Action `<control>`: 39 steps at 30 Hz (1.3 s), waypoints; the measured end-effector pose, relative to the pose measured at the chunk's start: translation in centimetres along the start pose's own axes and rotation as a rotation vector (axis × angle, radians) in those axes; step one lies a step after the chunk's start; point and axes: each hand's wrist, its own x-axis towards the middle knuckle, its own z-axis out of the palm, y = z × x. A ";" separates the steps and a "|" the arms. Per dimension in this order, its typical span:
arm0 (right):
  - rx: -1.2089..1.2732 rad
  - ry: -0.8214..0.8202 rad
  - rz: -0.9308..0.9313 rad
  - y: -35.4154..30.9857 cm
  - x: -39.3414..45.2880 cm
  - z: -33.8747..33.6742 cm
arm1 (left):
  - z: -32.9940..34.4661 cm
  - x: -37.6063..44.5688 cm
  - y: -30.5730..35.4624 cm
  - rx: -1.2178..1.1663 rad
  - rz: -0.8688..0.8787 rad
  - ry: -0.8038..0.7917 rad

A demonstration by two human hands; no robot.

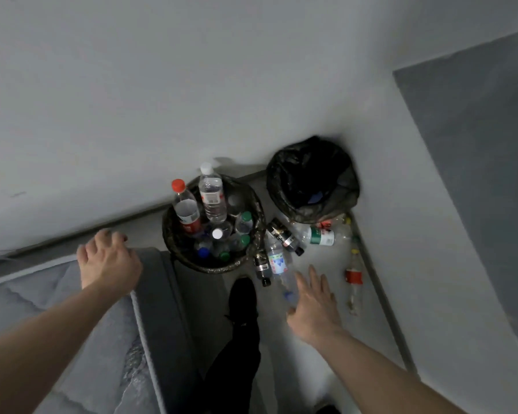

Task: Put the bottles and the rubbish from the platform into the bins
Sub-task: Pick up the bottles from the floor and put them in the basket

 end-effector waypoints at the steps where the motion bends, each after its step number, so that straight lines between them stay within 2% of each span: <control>1: 0.013 0.009 0.012 1.8 -0.7 0.0 | 0.1 -1.2 1.0 0.008 0.041 0.023; 5: 0.045 0.053 0.061 9.2 -4.4 1.3 | 1.7 -9.4 6.9 -0.072 0.177 0.062; 8: 0.036 0.070 0.084 14.7 -8.7 2.7 | 3.5 -18.1 12.0 -0.131 0.195 -0.047; 11: 0.076 0.054 0.121 19.6 -13.8 3.5 | 5.0 -26.6 16.3 -0.125 0.292 -0.165; 17: 0.111 0.126 0.138 27.7 -21.4 3.0 | 3.9 -38.3 23.0 -0.125 0.473 -0.263; 27: 0.383 0.283 0.271 33.7 -29.0 2.8 | -2.5 -43.0 28.7 -0.155 0.777 -0.258; 33: 0.488 0.323 0.342 34.0 -36.7 -1.0 | -10.7 -45.8 30.3 -0.106 0.895 -0.328; 39: 0.641 0.428 0.393 32.5 -40.8 -4.6 | -18.6 -47.9 32.4 -0.146 1.012 -0.360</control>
